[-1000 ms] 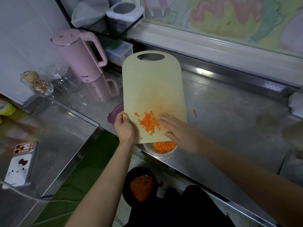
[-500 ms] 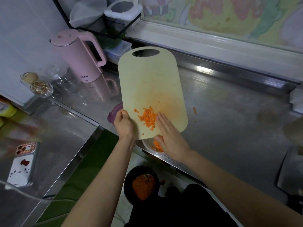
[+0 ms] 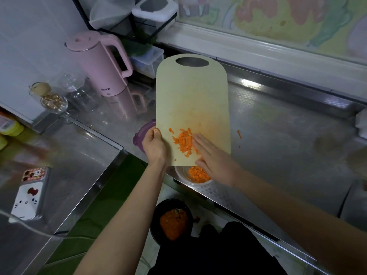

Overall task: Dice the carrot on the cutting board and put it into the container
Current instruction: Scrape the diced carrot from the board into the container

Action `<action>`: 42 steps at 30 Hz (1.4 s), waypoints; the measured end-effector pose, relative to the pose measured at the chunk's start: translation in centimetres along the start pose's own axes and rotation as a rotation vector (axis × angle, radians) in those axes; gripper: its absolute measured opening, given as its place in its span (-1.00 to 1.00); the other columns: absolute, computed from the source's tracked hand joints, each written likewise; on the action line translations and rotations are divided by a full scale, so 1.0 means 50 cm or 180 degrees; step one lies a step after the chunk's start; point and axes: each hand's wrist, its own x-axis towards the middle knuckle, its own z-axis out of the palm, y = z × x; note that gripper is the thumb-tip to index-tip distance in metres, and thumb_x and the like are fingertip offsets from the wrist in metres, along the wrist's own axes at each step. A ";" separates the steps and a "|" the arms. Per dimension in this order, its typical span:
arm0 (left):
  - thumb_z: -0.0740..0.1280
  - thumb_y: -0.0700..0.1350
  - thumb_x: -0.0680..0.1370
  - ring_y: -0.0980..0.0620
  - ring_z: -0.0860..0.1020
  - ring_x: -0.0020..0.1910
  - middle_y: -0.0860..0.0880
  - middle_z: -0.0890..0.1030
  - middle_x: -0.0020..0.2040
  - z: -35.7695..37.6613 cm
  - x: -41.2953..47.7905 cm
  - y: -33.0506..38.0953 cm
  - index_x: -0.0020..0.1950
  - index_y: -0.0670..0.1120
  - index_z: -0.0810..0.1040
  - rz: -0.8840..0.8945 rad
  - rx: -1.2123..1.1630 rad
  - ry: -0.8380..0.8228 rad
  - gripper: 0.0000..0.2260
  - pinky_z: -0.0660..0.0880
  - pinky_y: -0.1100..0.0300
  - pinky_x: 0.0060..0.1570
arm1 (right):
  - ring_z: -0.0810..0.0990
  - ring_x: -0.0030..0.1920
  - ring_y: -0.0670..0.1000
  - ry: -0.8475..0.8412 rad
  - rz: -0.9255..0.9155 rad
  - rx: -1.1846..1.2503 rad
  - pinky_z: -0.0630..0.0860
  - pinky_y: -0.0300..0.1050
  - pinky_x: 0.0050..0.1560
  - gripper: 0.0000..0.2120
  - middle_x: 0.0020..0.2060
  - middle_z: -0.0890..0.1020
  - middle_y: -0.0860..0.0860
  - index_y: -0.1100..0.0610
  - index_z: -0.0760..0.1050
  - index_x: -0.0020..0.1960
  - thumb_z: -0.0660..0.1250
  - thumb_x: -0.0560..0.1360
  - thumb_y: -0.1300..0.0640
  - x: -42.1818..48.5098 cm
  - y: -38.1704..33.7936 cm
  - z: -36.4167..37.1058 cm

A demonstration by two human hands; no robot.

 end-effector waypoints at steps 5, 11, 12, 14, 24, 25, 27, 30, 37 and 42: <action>0.06 -0.11 0.65 0.09 0.46 -0.22 0.03 0.54 -0.22 0.001 -0.005 -0.002 -0.14 -0.04 0.51 0.0054 0.0050 -0.0130 -0.73 0.37 0.18 -0.12 | 0.35 0.40 0.14 0.0297 0.0144 0.0125 0.08 -0.09 0.43 -0.49 0.39 0.38 0.20 0.31 0.29 0.41 0.04 0.58 0.02 0.015 0.017 -0.028; 0.07 -0.11 0.65 0.05 0.47 -0.19 0.01 0.56 -0.21 0.007 -0.011 -0.004 -0.15 -0.03 0.52 0.0037 0.0008 -0.0160 -0.72 0.38 0.16 -0.08 | 0.39 0.36 0.21 0.0470 0.0368 -0.0190 0.14 0.06 0.39 -0.45 0.34 0.43 0.25 0.36 0.35 0.35 -0.02 0.60 -0.05 0.030 0.026 -0.032; 0.07 -0.10 0.65 0.05 0.48 -0.18 0.01 0.56 -0.20 0.006 -0.009 -0.004 -0.15 -0.03 0.51 0.0032 0.0012 -0.0145 -0.72 0.37 0.15 -0.06 | 0.43 0.34 0.19 0.0429 0.0268 -0.0280 0.17 0.06 0.37 -0.43 0.31 0.46 0.24 0.35 0.38 0.34 -0.09 0.62 -0.05 0.014 0.020 -0.023; 0.07 -0.11 0.65 0.06 0.47 -0.18 0.02 0.56 -0.21 0.004 -0.009 -0.004 -0.15 -0.03 0.51 0.0066 0.0040 -0.0116 -0.72 0.36 0.17 -0.08 | 0.51 0.27 0.15 0.0340 0.0107 -0.0418 0.24 0.03 0.33 -0.40 0.25 0.52 0.21 0.33 0.44 0.29 -0.19 0.64 -0.04 -0.010 0.008 -0.015; 0.08 -0.16 0.64 0.09 0.44 -0.21 0.03 0.54 -0.23 0.009 -0.017 -0.008 -0.15 -0.07 0.53 0.0194 0.0025 -0.0133 -0.72 0.33 0.20 -0.11 | 0.43 0.34 0.19 0.0436 0.0310 -0.0586 0.19 0.13 0.34 -0.49 0.31 0.46 0.23 0.34 0.42 0.30 0.01 0.57 0.01 -0.006 0.025 -0.025; 0.07 -0.16 0.64 0.11 0.43 -0.22 0.04 0.53 -0.24 0.009 -0.020 -0.008 -0.18 -0.04 0.52 0.0190 0.0029 -0.0137 -0.71 0.33 0.22 -0.14 | 0.45 0.33 0.18 0.0418 0.0257 -0.0655 0.20 0.13 0.32 -0.49 0.30 0.48 0.22 0.33 0.44 0.29 0.00 0.57 0.01 -0.015 0.022 -0.020; 0.07 -0.16 0.64 0.14 0.41 -0.24 0.07 0.52 -0.24 0.007 -0.026 -0.009 -0.18 -0.01 0.51 0.0188 0.0028 -0.0119 -0.70 0.31 0.26 -0.19 | 0.45 0.33 0.15 0.0270 0.0091 -0.0675 0.19 0.13 0.32 -0.49 0.31 0.48 0.19 0.30 0.43 0.31 -0.04 0.59 -0.01 -0.035 0.012 -0.009; 0.06 -0.16 0.64 0.14 0.43 -0.24 0.06 0.53 -0.24 0.004 -0.031 -0.011 -0.11 -0.06 0.52 0.0180 -0.0009 -0.0132 -0.74 0.32 0.27 -0.20 | 0.37 0.39 0.11 0.0142 -0.0122 -0.0480 0.12 0.13 0.36 -0.51 0.36 0.42 0.18 0.28 0.36 0.37 -0.01 0.59 0.01 -0.048 0.000 -0.009; 0.07 -0.17 0.64 0.11 0.44 -0.23 0.05 0.54 -0.25 0.004 -0.036 -0.007 -0.21 0.00 0.50 0.0233 -0.0022 -0.0130 -0.69 0.35 0.27 -0.17 | 0.29 0.43 0.18 0.0151 0.0380 -0.0263 0.05 0.12 0.39 -0.45 0.40 0.35 0.24 0.34 0.29 0.40 -0.02 0.57 -0.01 -0.006 0.018 -0.030; 0.06 -0.16 0.65 0.11 0.45 -0.23 0.04 0.54 -0.23 -0.001 -0.040 -0.009 -0.14 -0.05 0.52 0.0237 -0.0010 -0.0134 -0.71 0.34 0.28 -0.18 | 0.42 0.34 0.19 0.0174 0.0318 -0.0141 0.15 0.05 0.37 -0.49 0.35 0.41 0.24 0.33 0.34 0.37 0.08 0.57 0.01 -0.031 -0.004 -0.026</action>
